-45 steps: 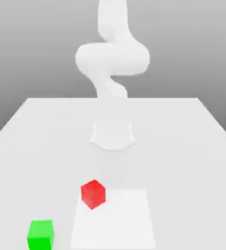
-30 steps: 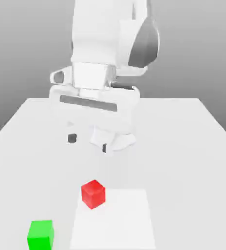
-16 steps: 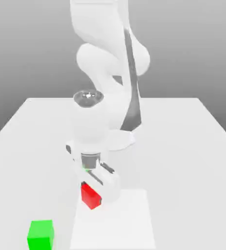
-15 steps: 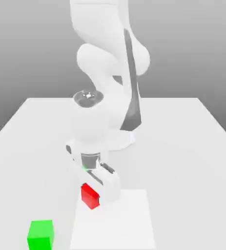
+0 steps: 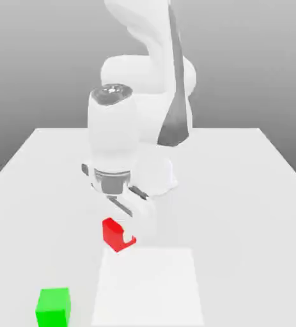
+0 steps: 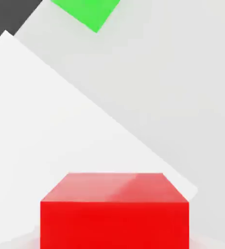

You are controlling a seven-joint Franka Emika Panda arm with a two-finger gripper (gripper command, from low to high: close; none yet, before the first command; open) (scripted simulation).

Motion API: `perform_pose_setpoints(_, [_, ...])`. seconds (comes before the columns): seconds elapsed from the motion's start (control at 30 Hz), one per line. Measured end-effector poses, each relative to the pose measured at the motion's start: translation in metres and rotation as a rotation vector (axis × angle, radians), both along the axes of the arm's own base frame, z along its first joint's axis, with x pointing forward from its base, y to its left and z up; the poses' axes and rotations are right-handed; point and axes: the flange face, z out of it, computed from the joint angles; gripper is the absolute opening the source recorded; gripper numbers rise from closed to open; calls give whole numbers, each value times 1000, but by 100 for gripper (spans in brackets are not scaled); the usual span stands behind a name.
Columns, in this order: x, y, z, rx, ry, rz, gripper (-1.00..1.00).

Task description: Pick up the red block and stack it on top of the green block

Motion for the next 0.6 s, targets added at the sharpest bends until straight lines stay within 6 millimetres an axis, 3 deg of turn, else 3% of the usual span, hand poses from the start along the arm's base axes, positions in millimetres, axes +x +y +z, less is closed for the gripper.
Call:
perform_pose_setpoints(0.3, [81, -80, 24, -7, 3, 10, -100])
perform_pose_setpoints(0.37, [90, -92, 14, -14, 6, 11, -100])
perform_pose_setpoints(0.47, [93, -95, -24, -17, 7, 12, -100])
perform_pose_setpoints(0.5, [92, -95, -33, -17, 7, 12, 100])
perform_pose_setpoints(0.6, [92, -95, -33, -17, 7, 12, 100])
